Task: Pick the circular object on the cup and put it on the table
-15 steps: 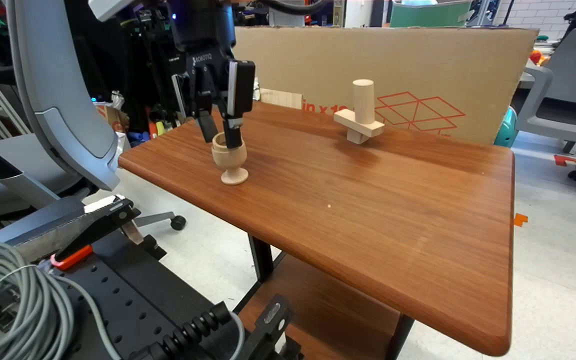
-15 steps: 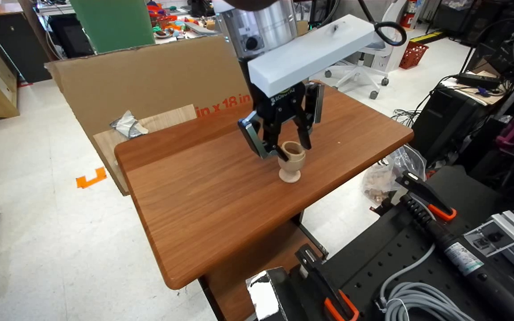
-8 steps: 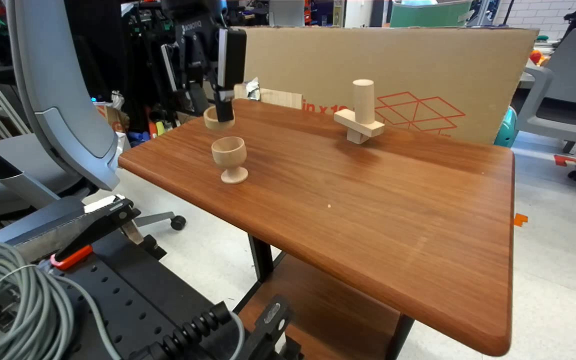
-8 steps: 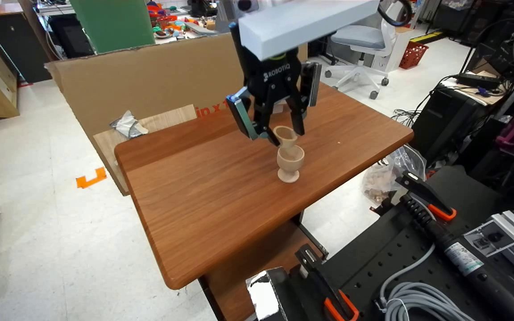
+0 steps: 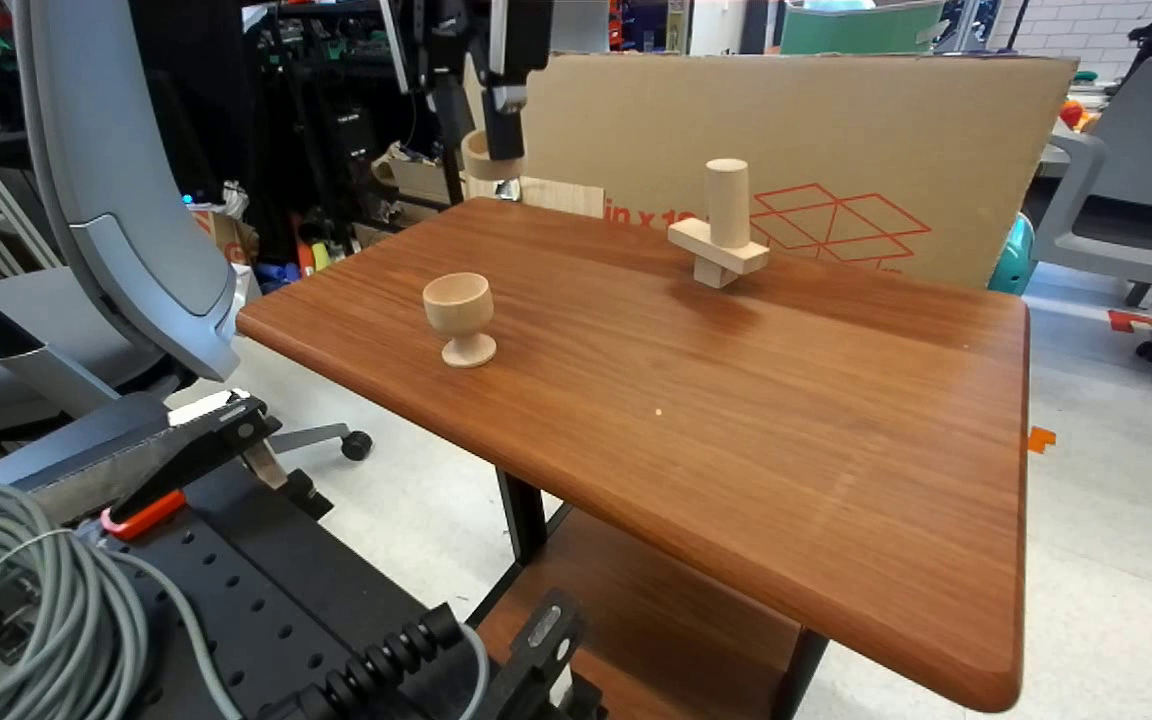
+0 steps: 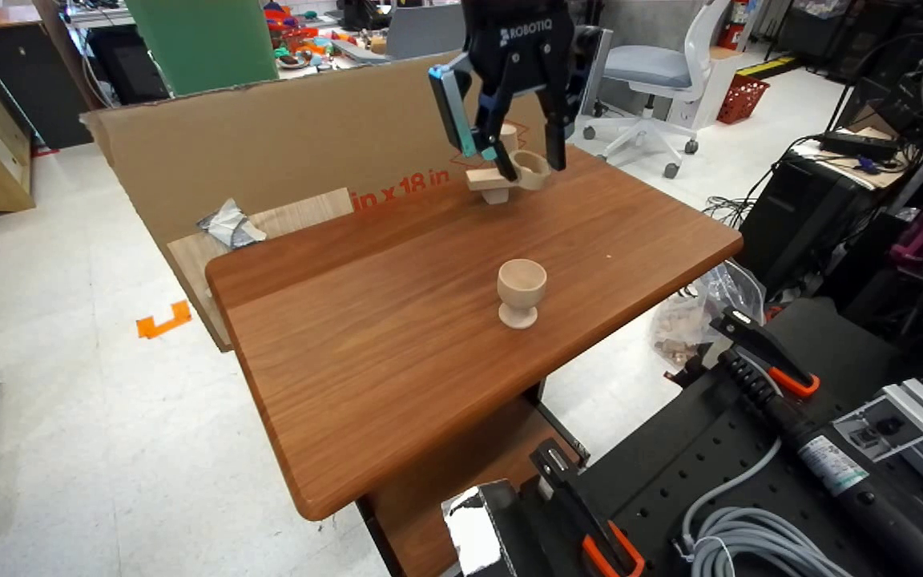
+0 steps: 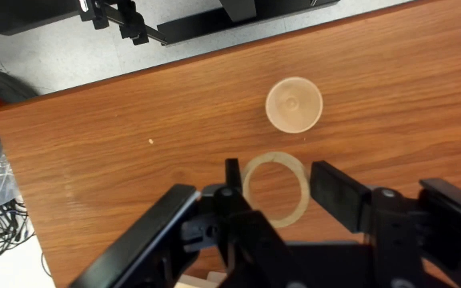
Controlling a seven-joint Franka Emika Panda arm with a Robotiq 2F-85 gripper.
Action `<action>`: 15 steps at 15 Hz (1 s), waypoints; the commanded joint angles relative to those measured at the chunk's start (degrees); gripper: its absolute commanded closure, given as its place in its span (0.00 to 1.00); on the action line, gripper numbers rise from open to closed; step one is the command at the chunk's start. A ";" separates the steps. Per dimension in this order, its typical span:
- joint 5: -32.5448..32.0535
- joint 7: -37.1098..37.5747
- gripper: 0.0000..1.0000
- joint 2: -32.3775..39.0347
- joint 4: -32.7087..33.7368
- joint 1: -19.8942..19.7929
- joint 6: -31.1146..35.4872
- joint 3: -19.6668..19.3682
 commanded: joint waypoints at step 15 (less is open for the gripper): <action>-0.52 7.88 0.77 18.83 18.18 -2.88 -8.76 -6.93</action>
